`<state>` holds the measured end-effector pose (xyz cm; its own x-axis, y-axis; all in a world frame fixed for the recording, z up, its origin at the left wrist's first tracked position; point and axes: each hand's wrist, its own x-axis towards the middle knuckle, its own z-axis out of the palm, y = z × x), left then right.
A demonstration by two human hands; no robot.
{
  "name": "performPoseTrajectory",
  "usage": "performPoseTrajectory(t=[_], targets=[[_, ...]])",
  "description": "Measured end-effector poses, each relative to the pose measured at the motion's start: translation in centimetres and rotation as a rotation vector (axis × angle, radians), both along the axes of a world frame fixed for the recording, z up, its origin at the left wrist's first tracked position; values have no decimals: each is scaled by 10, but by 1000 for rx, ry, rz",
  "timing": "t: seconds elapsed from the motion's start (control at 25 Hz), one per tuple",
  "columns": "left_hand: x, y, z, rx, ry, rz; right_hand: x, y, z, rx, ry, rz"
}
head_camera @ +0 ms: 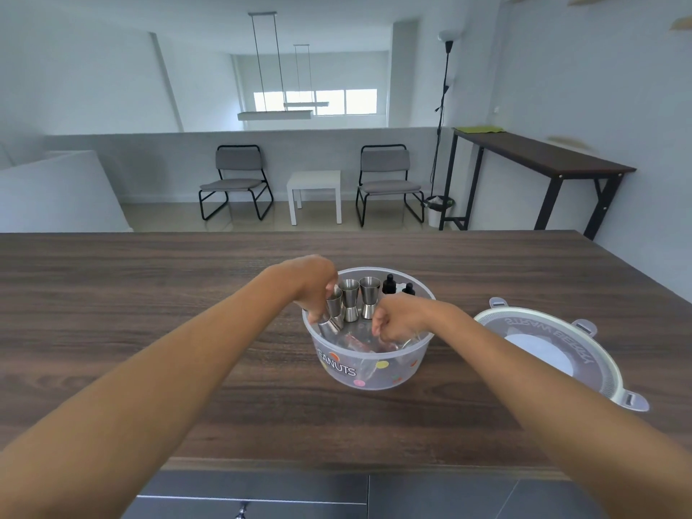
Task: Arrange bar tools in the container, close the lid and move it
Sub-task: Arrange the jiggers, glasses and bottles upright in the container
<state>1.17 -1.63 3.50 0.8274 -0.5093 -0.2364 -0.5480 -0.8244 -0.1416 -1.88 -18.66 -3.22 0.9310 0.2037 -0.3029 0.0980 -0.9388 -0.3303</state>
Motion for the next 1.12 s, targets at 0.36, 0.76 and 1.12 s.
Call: performPoseTrajectory(t=[0.36, 0.76, 1.12], targets=[[7, 0, -21, -119, -95, 78, -18, -10, 16, 68, -206, 4], [1, -8, -41, -140, -191, 93, -16, -15, 5, 59, -503, 51], [-2, -6, -52, -145, -263, 80, -3, -8, 1, -91, -527, 18]])
